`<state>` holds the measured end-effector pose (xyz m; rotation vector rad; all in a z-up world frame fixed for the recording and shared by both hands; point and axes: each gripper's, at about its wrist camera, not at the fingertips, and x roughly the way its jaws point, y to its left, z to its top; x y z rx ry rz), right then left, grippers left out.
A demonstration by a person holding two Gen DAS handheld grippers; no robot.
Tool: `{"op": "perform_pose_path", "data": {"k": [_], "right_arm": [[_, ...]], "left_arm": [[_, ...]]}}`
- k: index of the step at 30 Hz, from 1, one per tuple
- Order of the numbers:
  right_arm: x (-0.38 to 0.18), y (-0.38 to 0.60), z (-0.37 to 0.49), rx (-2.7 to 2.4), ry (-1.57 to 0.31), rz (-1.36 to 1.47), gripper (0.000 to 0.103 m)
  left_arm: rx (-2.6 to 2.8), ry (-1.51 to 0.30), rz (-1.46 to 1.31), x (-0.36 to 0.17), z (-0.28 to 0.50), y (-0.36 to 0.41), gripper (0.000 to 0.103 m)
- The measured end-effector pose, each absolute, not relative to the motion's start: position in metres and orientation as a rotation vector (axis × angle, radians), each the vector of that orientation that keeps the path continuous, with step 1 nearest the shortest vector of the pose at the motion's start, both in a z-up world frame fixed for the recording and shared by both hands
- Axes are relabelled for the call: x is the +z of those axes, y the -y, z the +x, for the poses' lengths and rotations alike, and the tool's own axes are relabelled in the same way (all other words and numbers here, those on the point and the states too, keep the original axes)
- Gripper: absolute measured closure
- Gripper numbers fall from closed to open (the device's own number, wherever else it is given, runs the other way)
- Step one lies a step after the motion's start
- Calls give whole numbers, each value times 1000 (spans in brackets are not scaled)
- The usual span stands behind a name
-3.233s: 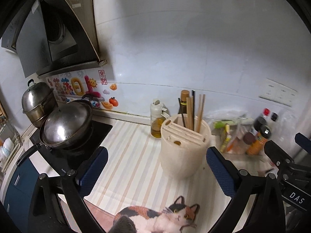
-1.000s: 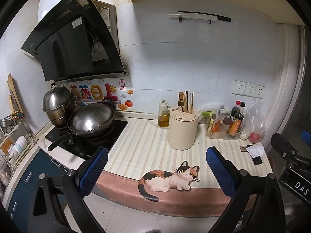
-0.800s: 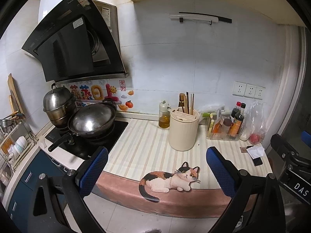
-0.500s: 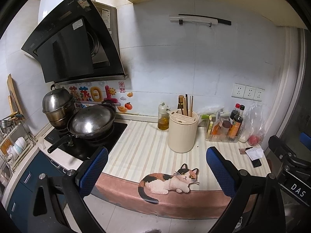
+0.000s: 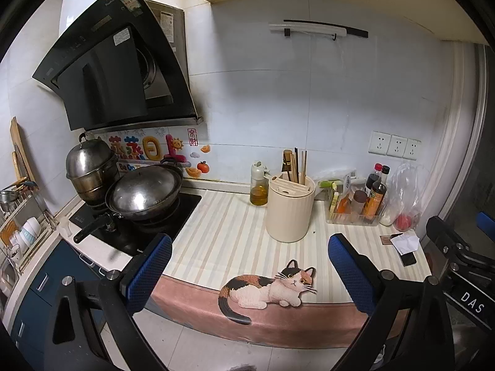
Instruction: Organize utensils
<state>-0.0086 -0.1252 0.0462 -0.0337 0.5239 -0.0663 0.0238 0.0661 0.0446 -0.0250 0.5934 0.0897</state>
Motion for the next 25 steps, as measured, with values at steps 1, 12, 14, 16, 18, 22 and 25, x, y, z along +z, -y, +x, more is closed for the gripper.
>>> {"op": "perform_pose_path", "data": {"k": [1,12,14,16,18,22,25], "right_arm": [[46,126,-9,-68,-524,-34,0],[46,129,-9,-70,-524,-31,0],[46,129,-9,-71,-523,-31,0],[46,129,-9,-71,-524,-32,0],[45,129,-9,-71,-524,-32,0],[46,131,-10,-70,-522,-33,0],[46,132,-9,-69,-522,-32,0]], "left_arm": [[90,-594,-26,45,24,-66,0],[85,-597,-26,43,24,-66,0],[88,-598,-26,43,24,-65,0],[87,-600,-27,42,24,-66,0],[88,-599,-27,42,24,-65,0],[98,-597,-35,37,24,-62,0],[93,-595,-38,37,24,-62,0]]}}
